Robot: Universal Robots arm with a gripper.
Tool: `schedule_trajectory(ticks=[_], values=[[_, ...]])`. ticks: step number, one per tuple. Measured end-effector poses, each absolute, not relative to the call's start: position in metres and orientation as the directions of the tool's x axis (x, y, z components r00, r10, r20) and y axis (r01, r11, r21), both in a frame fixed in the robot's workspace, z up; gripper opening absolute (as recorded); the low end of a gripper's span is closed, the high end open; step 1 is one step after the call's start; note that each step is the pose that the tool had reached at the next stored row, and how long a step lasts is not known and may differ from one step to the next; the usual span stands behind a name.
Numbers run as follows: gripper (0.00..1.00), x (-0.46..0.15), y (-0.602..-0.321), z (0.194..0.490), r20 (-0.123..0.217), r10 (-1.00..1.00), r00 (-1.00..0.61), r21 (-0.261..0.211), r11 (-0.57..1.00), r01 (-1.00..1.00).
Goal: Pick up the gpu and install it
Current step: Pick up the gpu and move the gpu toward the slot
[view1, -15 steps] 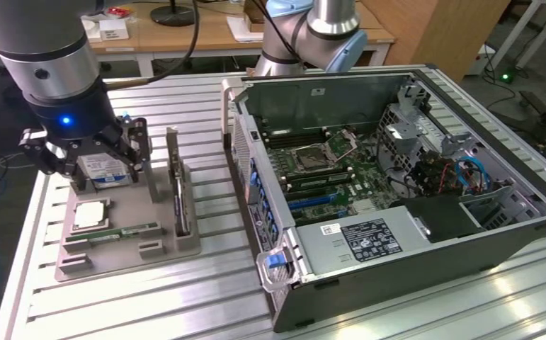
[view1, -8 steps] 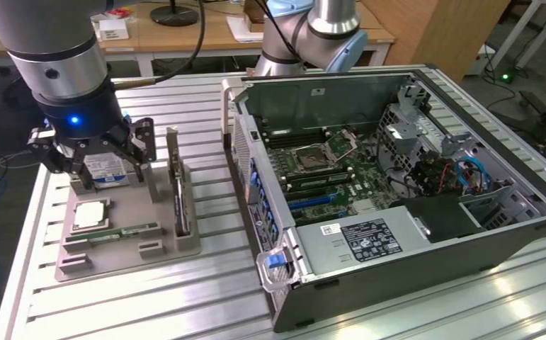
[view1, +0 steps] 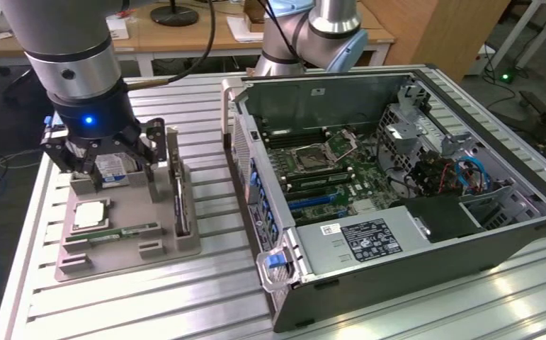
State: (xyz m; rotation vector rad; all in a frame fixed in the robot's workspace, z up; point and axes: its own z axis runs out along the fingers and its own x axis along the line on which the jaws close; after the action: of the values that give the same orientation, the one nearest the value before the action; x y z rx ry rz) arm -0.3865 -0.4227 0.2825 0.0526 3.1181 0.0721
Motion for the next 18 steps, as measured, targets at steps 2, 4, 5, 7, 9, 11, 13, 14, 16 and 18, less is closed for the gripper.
schedule_trajectory(ticks=[2, 4, 5, 7, 9, 11, 13, 14, 16, 18], values=[[0.76, -0.382, -0.423, 0.283, -0.021, 0.034, -0.999, 0.047, 0.998, 0.033], [0.76, -0.377, -0.424, 0.283, -0.021, 0.034, -0.999, 0.047, 0.998, 0.033], [0.76, -0.374, -0.424, 0.283, -0.021, 0.034, -0.999, 0.047, 0.998, 0.033], [0.76, -0.369, -0.425, 0.283, -0.021, 0.034, -0.999, 0.047, 0.998, 0.033], [0.76, -0.365, -0.425, 0.283, -0.021, 0.034, -0.999, 0.047, 0.998, 0.033], [0.76, -0.361, -0.425, 0.283, -0.021, 0.034, -0.999, 0.047, 0.998, 0.033], [0.76, -0.356, -0.425, 0.283, -0.021, 0.035, -0.999, 0.047, 0.998, 0.034], [0.76, -0.355, -0.425, 0.282, -0.021, 0.034, -0.999, 0.047, 0.998, 0.033], [0.76, -0.351, -0.425, 0.283, -0.021, 0.034, -0.999, 0.047, 0.998, 0.033], [0.76, -0.349, -0.425, 0.282, -0.021, 0.034, -0.999, 0.047, 0.998, 0.033]])
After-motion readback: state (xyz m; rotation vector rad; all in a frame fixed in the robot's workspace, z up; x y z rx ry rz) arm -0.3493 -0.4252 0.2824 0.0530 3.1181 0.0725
